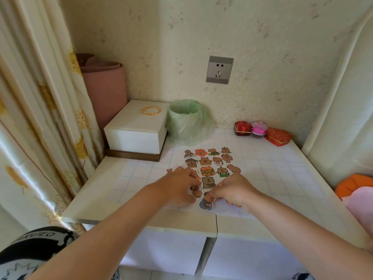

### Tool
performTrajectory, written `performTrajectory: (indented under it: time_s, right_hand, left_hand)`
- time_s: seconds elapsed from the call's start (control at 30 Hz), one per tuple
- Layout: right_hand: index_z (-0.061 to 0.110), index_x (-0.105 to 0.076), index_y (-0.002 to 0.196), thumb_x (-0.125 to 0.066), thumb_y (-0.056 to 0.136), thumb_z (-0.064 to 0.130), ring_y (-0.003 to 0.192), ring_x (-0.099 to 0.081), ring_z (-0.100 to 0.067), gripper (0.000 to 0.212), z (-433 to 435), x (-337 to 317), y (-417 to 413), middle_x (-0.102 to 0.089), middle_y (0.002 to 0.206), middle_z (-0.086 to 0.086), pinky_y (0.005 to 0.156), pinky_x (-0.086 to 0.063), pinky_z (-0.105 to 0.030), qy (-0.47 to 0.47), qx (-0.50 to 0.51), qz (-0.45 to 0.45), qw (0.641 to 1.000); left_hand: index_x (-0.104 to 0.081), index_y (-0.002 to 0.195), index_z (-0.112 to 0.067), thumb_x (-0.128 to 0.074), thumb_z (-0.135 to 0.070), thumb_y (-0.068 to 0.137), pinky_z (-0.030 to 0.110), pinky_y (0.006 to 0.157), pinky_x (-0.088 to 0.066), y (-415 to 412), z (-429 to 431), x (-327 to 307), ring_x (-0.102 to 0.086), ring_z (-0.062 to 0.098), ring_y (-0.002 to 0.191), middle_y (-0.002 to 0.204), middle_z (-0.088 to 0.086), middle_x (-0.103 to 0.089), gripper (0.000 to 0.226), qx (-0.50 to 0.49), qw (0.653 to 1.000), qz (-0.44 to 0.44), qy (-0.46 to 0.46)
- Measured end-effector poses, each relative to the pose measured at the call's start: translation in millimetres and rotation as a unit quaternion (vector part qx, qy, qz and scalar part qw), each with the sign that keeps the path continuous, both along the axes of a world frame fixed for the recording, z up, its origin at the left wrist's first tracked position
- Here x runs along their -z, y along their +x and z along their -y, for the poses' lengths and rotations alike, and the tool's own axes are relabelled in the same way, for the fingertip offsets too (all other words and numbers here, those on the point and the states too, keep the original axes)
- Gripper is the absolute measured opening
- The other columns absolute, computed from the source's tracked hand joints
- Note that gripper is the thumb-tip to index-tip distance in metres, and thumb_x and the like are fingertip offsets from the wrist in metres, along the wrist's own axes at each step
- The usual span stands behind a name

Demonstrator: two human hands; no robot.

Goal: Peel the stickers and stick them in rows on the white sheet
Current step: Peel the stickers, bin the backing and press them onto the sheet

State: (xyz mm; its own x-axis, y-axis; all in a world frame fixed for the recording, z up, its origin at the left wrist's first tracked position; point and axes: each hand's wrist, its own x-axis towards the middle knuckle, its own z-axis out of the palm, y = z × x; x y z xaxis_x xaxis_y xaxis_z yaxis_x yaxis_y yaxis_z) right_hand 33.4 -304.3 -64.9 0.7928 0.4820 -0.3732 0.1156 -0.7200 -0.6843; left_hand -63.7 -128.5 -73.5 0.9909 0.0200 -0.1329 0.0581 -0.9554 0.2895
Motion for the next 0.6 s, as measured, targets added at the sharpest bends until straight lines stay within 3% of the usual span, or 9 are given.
performTrajectory:
  time_s: [0.3,0.6]
  right_hand:
    - [0.015,-0.081,0.072,-0.086,0.071,0.026,0.052,-0.043,-0.016,0.012,-3.4,4.0,-4.0,-0.077,0.081,-0.008,0.052,-0.036,-0.025,0.016,0.007,0.008,1.0]
    - [0.014,-0.079,0.066,-0.089,0.059,0.034,0.053,-0.042,-0.02,0.024,-5.4,5.4,-4.6,-0.074,0.078,-0.017,0.055,-0.036,-0.026,0.0,0.008,0.013,1.0]
  left_hand:
    - [-0.054,0.139,-0.031,-0.064,-0.035,0.09,0.034,0.104,-0.035,1.6,1.7,-1.7,-0.034,0.018,0.126,0.141,-0.011,-0.042,0.051,-0.006,1.0,-0.001,0.002]
    - [-0.052,0.141,-0.031,-0.065,-0.036,0.09,0.037,0.106,-0.034,2.1,3.2,-4.3,-0.033,0.018,0.128,0.143,-0.01,-0.042,0.053,-0.011,1.0,-0.005,0.005]
